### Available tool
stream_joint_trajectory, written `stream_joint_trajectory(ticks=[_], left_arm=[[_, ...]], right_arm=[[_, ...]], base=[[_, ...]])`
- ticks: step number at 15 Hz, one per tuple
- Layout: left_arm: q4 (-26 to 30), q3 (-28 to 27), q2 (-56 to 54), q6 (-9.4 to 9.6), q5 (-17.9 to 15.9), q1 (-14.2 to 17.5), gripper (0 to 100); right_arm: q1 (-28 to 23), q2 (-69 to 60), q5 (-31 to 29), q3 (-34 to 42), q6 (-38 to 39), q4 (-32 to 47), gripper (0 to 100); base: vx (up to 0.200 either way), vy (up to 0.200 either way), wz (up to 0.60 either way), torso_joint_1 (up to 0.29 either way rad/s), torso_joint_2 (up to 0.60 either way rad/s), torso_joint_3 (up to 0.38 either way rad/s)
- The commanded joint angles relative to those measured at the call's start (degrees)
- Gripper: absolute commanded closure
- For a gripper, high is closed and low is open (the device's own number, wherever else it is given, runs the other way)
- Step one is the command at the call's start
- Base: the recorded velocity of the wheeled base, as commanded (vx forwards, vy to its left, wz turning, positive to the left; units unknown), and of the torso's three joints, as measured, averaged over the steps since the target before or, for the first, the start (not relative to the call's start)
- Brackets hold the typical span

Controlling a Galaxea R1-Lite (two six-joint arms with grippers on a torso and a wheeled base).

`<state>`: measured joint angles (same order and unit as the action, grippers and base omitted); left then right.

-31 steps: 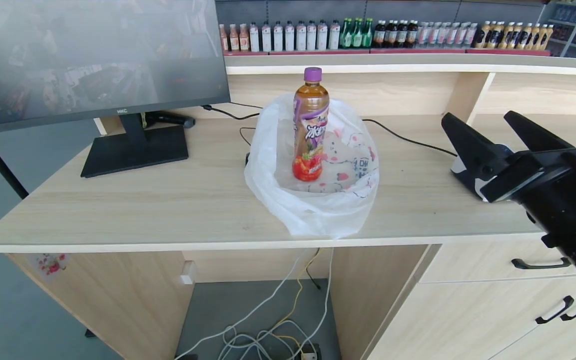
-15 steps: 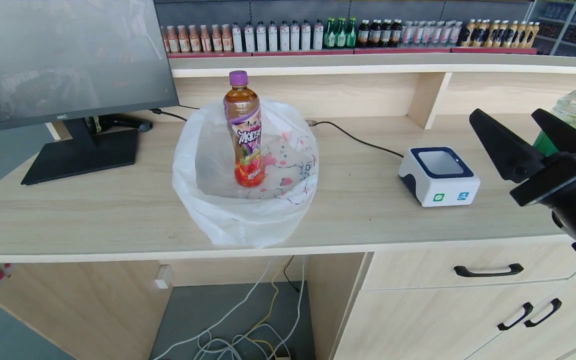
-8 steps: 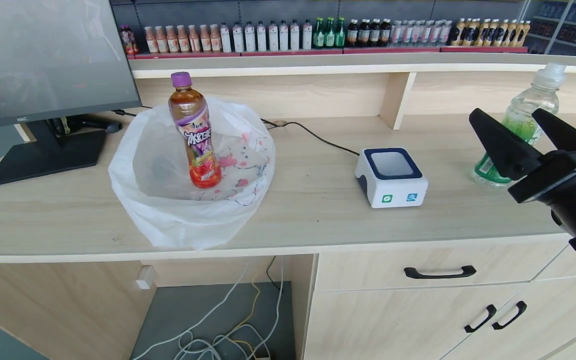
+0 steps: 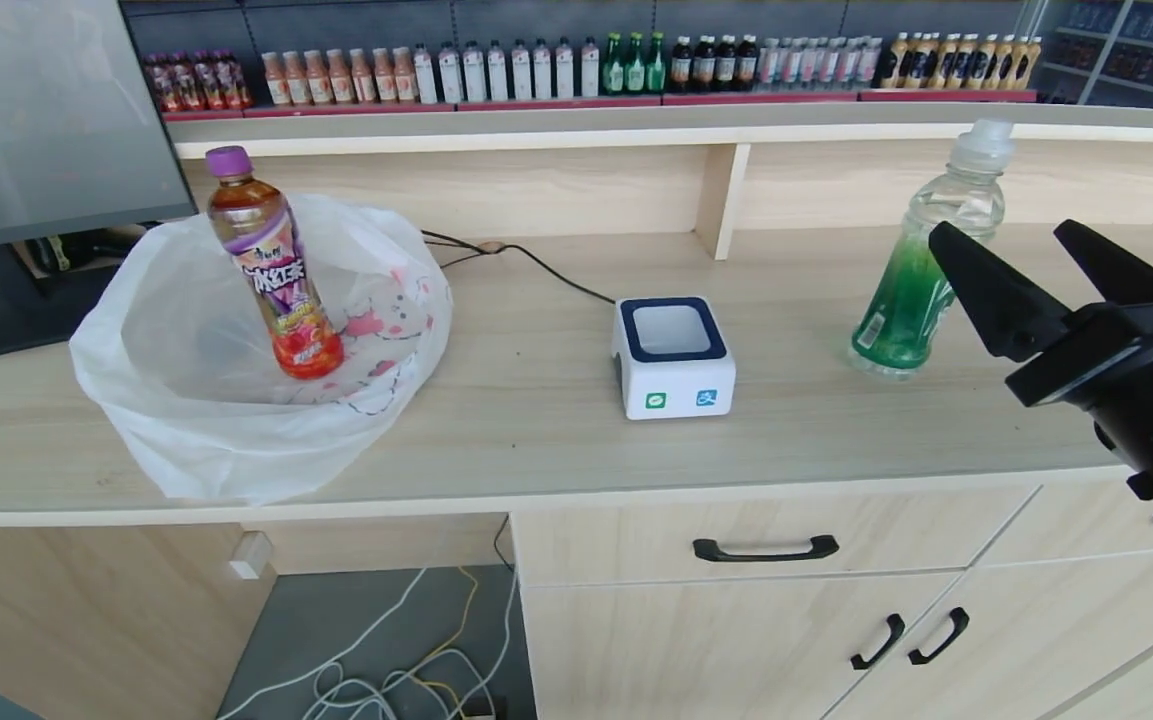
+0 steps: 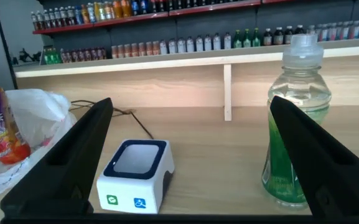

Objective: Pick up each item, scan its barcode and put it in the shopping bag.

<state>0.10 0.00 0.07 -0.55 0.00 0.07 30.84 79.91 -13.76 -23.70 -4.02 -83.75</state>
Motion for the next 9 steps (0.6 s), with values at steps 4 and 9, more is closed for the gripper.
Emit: stream_joint_trajectory(ticks=[4, 9], left_arm=[[0.0, 0.0, 0.0, -0.07, 0.0, 0.0, 0], [0.0, 0.0, 0.0, 0.02, 0.0, 0.0, 0]], right_arm=[[0.1, 0.9, 0.1, 0.2, -0.1, 0.0, 0], [0.1, 0.8, 0.1, 1.1, -0.1, 0.1, 0]], base=[[0.000, -0.200, 0.00, 0.002, 0.00, 0.004], [0.000, 0.000, 0.00, 0.000, 0.00, 0.000]])
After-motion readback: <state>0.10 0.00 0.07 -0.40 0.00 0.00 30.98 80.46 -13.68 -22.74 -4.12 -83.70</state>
